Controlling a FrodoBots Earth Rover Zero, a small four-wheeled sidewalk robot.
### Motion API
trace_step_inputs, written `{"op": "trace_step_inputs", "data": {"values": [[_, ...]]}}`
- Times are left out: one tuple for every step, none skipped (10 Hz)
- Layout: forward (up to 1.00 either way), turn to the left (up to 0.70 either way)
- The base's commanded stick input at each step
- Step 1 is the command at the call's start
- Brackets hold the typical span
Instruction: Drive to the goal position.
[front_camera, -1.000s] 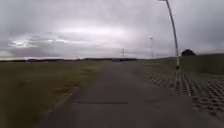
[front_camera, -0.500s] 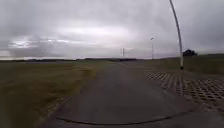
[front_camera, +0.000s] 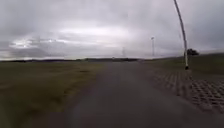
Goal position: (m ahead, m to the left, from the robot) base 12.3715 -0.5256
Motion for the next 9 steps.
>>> {"op": "trace_step_inputs", "data": {"values": [[1.0, 0.0], [1.0, 0.0], [1.0, 0.0], [1.0, 0.0], [1.0, 0.0], [1.0, 0.0], [1.0, 0.0], [1.0, 0.0], [1.0, 0.0]]}}
